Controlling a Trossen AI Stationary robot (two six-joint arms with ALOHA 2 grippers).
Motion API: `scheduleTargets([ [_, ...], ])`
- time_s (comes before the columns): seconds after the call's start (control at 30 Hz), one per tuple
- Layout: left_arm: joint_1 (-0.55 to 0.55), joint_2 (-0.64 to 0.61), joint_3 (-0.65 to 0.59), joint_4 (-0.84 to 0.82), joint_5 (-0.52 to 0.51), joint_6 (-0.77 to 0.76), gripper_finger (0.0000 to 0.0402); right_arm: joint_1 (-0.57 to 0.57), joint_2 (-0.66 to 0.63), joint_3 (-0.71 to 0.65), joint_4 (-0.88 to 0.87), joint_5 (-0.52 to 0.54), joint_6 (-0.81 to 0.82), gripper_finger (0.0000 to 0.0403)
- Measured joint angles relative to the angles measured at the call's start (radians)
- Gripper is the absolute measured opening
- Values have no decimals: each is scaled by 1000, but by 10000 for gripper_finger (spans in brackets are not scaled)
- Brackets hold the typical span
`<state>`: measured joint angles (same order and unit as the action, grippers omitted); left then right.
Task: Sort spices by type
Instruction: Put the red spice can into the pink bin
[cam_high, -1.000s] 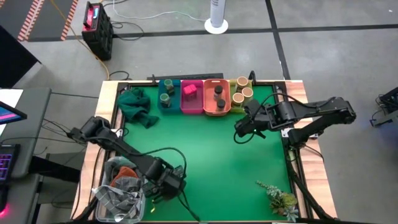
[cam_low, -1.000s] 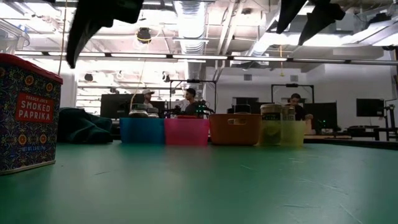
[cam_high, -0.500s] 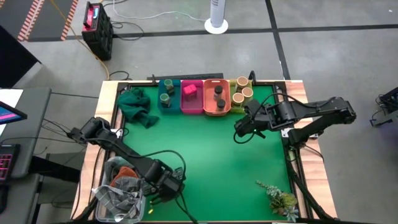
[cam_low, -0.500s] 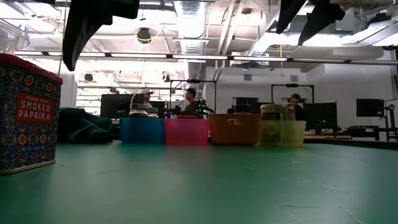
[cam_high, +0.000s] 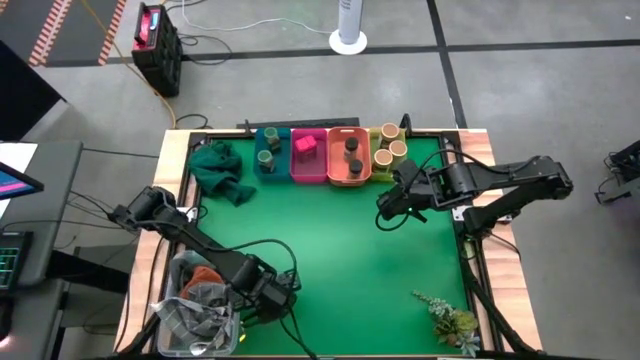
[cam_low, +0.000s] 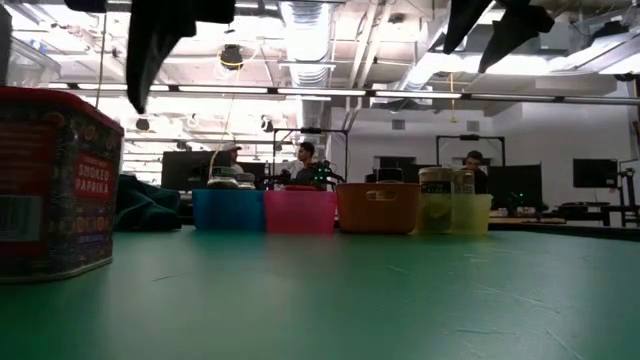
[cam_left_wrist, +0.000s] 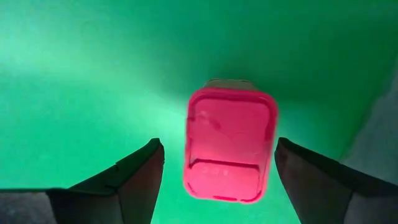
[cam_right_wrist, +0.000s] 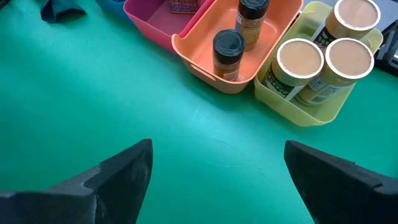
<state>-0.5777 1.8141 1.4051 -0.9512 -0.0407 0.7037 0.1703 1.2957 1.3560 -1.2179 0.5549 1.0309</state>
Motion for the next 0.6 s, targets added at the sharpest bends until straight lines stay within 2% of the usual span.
scheduleTargets([
  [0.13,-2,-1,-3,-11,33,18,293,0,0,0,0,0,0,385],
  [0.6,-3,3,31,-29,-16,2,293,0,0,0,26,0,0,385],
])
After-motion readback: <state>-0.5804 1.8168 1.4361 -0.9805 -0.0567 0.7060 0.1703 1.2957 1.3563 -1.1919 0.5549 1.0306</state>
